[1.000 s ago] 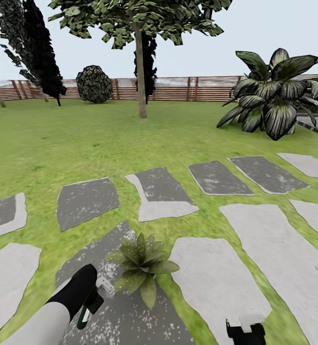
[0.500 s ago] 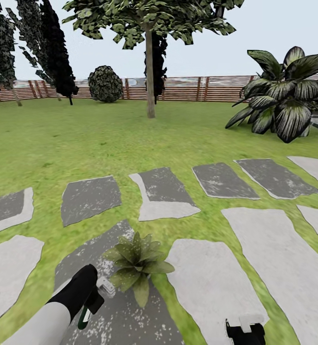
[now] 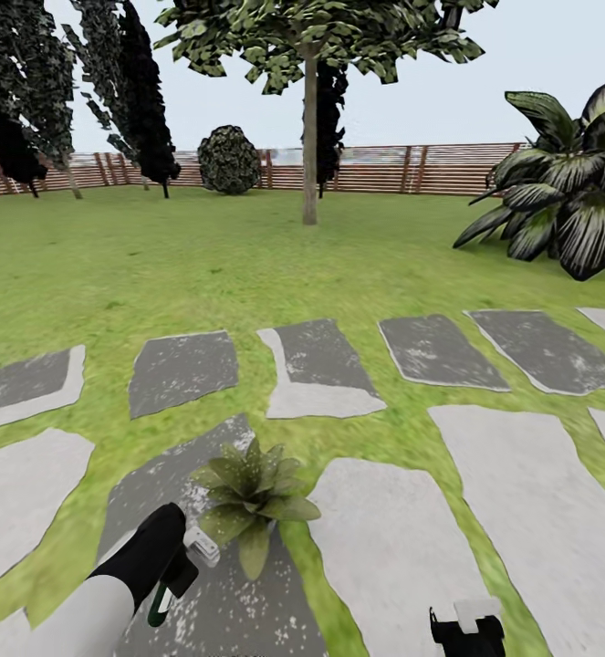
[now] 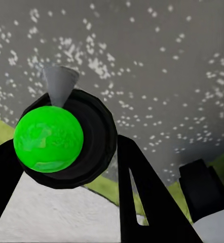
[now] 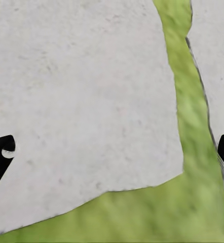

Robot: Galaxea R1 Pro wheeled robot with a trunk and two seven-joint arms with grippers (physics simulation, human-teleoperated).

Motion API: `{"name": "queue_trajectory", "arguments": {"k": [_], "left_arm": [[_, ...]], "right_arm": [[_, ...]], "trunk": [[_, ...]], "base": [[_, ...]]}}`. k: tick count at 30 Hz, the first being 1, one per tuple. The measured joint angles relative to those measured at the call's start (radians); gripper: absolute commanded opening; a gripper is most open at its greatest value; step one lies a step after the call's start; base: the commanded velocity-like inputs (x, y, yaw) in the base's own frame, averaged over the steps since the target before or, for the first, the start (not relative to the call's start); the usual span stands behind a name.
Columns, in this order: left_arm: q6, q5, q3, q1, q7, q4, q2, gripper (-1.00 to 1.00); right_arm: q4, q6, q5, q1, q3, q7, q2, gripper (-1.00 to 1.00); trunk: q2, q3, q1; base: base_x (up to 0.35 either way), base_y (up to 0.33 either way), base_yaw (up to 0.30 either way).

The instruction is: Pick up the pesticide atomizer in the garden and spray insectifuge to fully cover both potted plants in the garden.

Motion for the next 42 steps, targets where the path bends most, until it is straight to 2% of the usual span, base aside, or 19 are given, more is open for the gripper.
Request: {"name": "queue_trajectory", "arguments": {"k": [10, 20, 27, 31, 38, 42], "left_arm": [[0.000, -0.002, 0.001, 0.000, 0.001, 0.000, 0.003, -1.00], [-0.001, -0.002, 0.000, 0.000, 0.002, 0.004, 0.003, -1.00], [0.000, -0.003, 0.000, 0.000, 0.002, 0.003, 0.005, -1.00], [0.003, -0.001, 0.000, 0.000, 0.002, 0.004, 0.011, -1.00], [0.005, -0.001, 0.001, -0.001, 0.003, 0.002, 0.005, -1.00], [0.006, 0.000, 0.004, 0.000, 0.054, 0.002, 0.001, -1.00]], "right_arm": [[0.000, 0.000, 0.000, 0.000, 0.000, 0.000, 0.000, 1.00], [0.000, -0.001, 0.005, 0.000, 0.000, 0.002, -0.001, 1.00], [0.000, -0.001, 0.005, 0.000, 0.000, 0.002, 0.000, 1.00], [0.000, -0.001, 0.005, 0.000, 0.000, 0.002, 0.000, 1.00], [0.000, -0.001, 0.005, 0.000, 0.000, 0.002, 0.000, 1.00], [0.001, -0.001, 0.005, 0.000, 0.000, 0.002, 0.000, 1.00]], "trunk": [[0.000, 0.000, 0.000], [0.000, 0.000, 0.000], [0.000, 0.000, 0.000], [0.000, 0.000, 0.000], [0.000, 0.000, 0.000], [0.000, 0.000, 0.000]], "base": [[0.000, -0.273, 0.272], [0.000, -0.273, 0.024], [0.000, -0.256, 0.251], [0.000, -0.046, 0.278], [0.000, -0.002, 0.278], [0.000, 0.000, 0.278]]}}
